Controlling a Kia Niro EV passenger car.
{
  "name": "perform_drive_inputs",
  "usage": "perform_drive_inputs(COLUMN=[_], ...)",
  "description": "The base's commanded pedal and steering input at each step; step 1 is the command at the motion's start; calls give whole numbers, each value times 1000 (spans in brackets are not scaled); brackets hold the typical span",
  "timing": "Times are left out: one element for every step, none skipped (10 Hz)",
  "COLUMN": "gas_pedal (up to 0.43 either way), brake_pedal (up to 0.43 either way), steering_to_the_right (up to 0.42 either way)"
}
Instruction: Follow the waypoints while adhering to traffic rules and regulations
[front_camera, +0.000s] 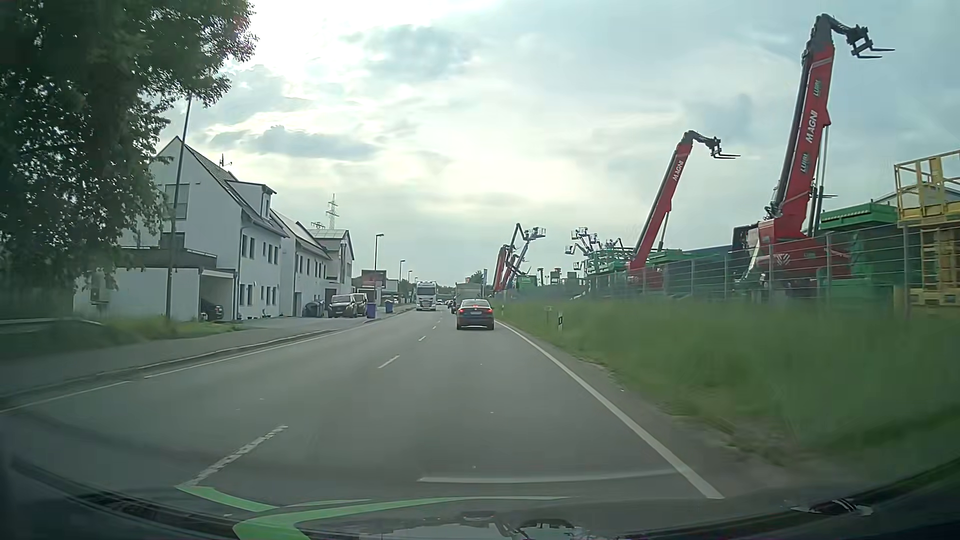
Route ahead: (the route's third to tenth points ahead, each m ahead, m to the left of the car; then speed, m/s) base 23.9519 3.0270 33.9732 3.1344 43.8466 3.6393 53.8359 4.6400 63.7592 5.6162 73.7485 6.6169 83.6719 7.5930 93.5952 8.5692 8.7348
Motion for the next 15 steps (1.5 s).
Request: perform_drive_inputs(gas_pedal=[0,0,0,0,0,0,0,0,0,0,0,0,0,0,0], brake_pedal=[171,171,171,165,171,171,159,159,159,159,152,165,165,159,152], steering_to_the_right=[-11,-11,-11,-11,-10,-10,-10,-9,-9,-9,-9,-8,-9,-9,-9])
